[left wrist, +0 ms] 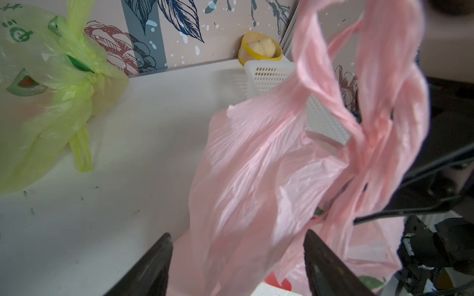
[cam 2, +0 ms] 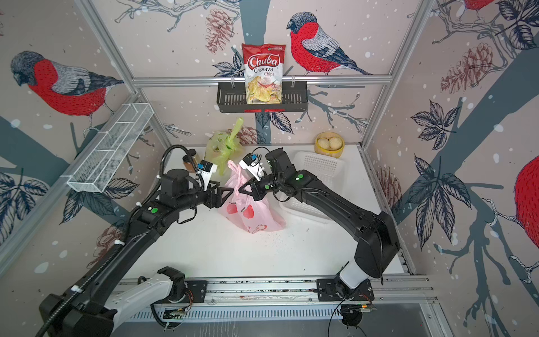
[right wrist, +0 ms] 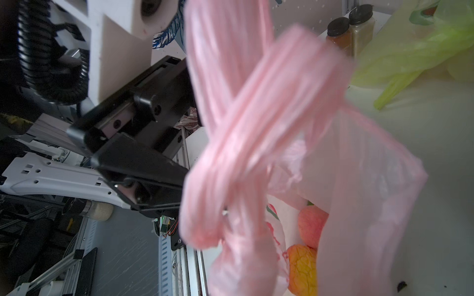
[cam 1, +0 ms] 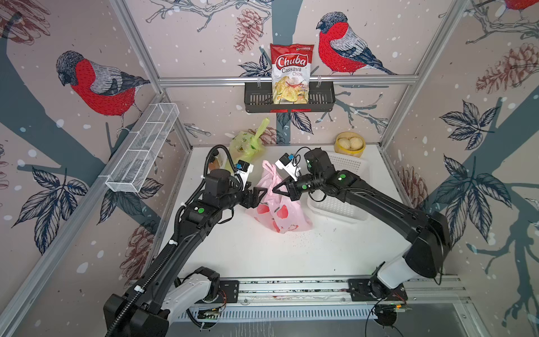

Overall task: Place the peach into a plastic bag & tie a knot
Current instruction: Cross the plastic bag at the center of the board.

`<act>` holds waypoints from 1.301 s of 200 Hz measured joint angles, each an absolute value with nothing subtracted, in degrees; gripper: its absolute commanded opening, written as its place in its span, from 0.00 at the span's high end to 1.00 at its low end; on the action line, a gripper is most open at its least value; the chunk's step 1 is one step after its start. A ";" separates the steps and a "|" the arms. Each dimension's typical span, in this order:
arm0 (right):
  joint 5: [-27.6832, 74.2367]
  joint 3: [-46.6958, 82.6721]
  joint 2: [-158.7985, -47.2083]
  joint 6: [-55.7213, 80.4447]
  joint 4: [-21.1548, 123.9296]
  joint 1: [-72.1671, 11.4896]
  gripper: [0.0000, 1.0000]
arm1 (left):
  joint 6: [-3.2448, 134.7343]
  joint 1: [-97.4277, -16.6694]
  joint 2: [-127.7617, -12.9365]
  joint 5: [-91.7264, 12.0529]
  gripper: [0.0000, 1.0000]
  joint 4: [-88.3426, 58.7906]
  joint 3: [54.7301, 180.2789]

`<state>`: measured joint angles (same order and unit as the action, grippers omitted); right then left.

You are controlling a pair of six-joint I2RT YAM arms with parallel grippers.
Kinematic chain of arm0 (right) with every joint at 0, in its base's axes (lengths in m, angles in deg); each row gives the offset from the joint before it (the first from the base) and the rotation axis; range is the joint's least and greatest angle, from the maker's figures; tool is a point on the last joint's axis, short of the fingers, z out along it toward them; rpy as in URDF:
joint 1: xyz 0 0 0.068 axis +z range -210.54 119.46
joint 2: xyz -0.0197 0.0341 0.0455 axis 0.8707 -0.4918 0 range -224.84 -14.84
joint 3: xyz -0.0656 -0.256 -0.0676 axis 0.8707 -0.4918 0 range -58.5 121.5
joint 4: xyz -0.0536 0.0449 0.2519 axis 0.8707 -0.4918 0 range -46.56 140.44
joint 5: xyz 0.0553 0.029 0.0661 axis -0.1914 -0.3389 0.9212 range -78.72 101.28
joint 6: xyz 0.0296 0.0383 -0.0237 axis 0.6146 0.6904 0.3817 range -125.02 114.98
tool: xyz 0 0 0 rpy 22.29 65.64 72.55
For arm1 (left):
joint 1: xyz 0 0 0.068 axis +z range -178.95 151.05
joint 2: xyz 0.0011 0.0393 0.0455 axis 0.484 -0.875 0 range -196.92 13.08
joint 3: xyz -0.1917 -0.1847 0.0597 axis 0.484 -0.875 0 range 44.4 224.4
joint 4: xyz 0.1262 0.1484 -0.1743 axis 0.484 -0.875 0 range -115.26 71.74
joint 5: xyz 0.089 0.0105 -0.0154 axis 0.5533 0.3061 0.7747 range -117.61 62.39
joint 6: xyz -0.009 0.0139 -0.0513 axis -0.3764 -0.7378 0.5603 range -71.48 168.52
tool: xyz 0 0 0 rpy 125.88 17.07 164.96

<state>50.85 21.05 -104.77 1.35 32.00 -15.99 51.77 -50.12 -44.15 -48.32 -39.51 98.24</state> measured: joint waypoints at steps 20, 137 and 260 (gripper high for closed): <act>51.88 21.05 -104.68 1.35 32.00 -16.42 1.00 | 49.74 -50.14 -43.04 -48.30 0.16 -39.45 97.09; 55.55 19.95 -104.75 2.46 34.27 -16.62 1.00 | 50.15 -55.15 -46.99 -48.16 0.43 -34.79 96.82; 51.31 15.67 -102.17 3.84 35.39 -18.08 0.88 | 56.03 -56.63 -42.12 -42.18 1.00 -32.61 93.13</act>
<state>51.31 15.67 -102.17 3.84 35.39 -18.08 56.03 -56.63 -42.12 -42.18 -32.61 93.13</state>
